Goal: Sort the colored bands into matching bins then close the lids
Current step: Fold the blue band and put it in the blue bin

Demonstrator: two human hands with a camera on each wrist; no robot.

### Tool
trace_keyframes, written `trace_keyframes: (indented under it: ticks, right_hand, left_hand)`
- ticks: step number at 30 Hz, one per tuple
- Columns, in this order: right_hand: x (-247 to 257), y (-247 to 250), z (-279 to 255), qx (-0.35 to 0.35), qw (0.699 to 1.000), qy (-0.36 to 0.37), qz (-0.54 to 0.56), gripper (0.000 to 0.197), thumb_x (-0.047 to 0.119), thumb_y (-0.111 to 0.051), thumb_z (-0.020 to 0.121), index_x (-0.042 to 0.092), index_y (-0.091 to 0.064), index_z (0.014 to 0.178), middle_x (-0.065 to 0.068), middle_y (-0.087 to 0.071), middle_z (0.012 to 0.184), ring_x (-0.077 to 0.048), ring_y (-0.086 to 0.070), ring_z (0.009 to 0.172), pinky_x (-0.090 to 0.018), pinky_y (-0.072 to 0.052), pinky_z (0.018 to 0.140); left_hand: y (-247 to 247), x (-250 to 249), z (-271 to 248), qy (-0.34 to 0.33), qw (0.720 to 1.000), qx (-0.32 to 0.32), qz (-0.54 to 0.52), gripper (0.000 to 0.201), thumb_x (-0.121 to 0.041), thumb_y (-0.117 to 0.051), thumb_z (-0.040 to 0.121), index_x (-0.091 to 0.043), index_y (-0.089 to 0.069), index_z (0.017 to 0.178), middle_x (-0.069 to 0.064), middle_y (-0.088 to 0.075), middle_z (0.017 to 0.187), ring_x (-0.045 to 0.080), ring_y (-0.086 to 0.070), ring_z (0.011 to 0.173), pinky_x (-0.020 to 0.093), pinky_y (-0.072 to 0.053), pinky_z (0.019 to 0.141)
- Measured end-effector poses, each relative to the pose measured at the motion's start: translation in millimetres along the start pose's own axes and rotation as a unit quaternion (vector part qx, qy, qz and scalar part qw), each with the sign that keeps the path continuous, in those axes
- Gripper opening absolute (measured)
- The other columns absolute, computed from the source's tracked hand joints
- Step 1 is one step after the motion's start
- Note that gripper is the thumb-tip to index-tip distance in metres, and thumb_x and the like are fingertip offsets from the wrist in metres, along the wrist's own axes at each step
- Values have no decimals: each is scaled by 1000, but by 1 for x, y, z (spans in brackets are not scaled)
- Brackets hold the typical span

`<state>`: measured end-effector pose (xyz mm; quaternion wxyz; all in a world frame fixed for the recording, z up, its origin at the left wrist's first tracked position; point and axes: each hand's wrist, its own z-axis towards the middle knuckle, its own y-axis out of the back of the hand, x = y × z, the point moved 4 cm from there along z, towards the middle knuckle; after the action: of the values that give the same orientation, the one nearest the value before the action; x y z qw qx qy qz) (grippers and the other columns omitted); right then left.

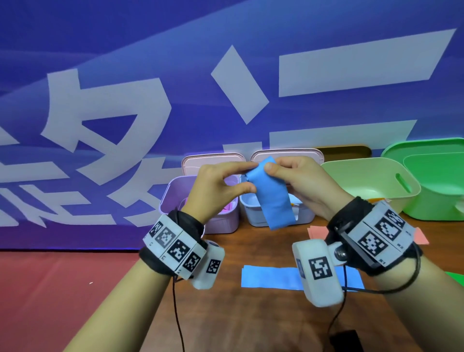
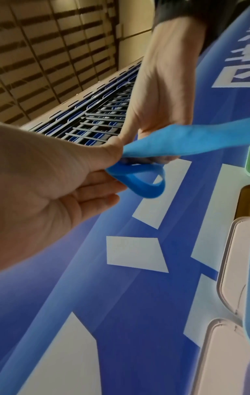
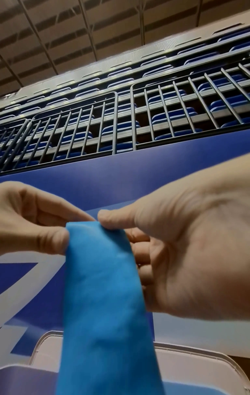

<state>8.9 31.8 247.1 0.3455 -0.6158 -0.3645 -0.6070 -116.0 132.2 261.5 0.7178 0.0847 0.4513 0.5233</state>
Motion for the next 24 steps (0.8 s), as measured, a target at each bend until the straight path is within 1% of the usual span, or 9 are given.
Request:
trace_keyframes:
  ticks: [6, 8, 10, 13, 16, 18, 20, 22, 24]
  right_hand:
    - [-3, -1, -2, -8, 1000, -21, 12, 26, 22, -57, 91, -1, -67, 98, -12, -65, 88, -17, -60, 80, -26, -52, 74]
    - [-3, -1, -3, -19, 1000, -22, -6, 28, 29, -57, 90, 4, -68, 94, -12, -68, 89, -15, -62, 78, -26, -53, 72]
    - [-3, 0, -2, -39, 999, -10, -32, 40, 35, -57, 89, -3, -67, 96, -21, -68, 93, -15, -61, 77, -26, -53, 70]
    - [0, -1, -3, -45, 998, 18, -46, 54, 40, -55, 89, -13, -60, 103, -32, -60, 105, -17, -56, 77, -29, -49, 70]
    - [2, -2, -5, -37, 997, 39, -50, 41, 29, -58, 90, -9, -62, 105, -27, -63, 106, -16, -59, 81, -25, -54, 69]
    - [3, -3, -5, -53, 995, 49, -66, 39, 24, -61, 89, -12, -61, 102, -29, -63, 104, -19, -58, 81, -34, -56, 75]
    - [5, -4, -3, -77, 992, 64, -79, 46, 24, -65, 86, -20, -55, 96, -38, -56, 99, -22, -51, 75, -43, -53, 72]
    - [5, -5, -2, -95, 988, 77, -95, 52, 27, -68, 83, -22, -51, 87, -41, -52, 88, -21, -45, 70, -38, -46, 64]
    - [4, -4, -1, -108, 985, 82, -110, 52, 29, -70, 81, -19, -50, 78, -33, -50, 72, -20, -42, 65, -33, -39, 61]
  left_hand:
    - [4, -4, 4, -86, 994, -14, 59, 29, -27, -69, 73, -9, -75, 94, 4, -74, 79, 14, -62, 71, 26, -48, 64]
    - [5, -3, 5, -25, 999, -11, -19, 21, -21, -75, 71, -15, -75, 91, -4, -72, 70, 19, -63, 66, 29, -50, 63]
    - [3, 0, 5, 75, 992, -8, -102, 20, -6, -75, 72, -22, -74, 85, -12, -70, 65, 17, -64, 64, 31, -54, 66]
    - [-1, 5, 4, 189, 961, -16, -200, 23, 7, -64, 80, -14, -71, 77, -11, -68, 61, 9, -65, 61, 28, -58, 61]
    - [-3, 8, 4, 239, 937, -24, -253, 22, 3, -58, 86, -7, -65, 68, -7, -66, 60, 9, -64, 58, 25, -57, 56]
    - [-6, 10, 3, 263, 925, -14, -275, 26, -2, -55, 90, -9, -64, 66, -6, -66, 62, 10, -64, 61, 25, -56, 55]
    - [-10, 12, 2, 286, 910, -1, -299, 31, -9, -54, 92, -15, -65, 64, -3, -67, 68, 13, -65, 67, 28, -55, 59]
    - [-14, 11, 2, 304, 895, 9, -325, 27, -15, -54, 93, -15, -66, 69, 4, -68, 79, 18, -67, 76, 32, -56, 65]
    - [-17, 9, 1, 309, 889, 8, -338, 19, -17, -54, 92, -9, -65, 78, 6, -68, 84, 18, -68, 81, 34, -58, 69]
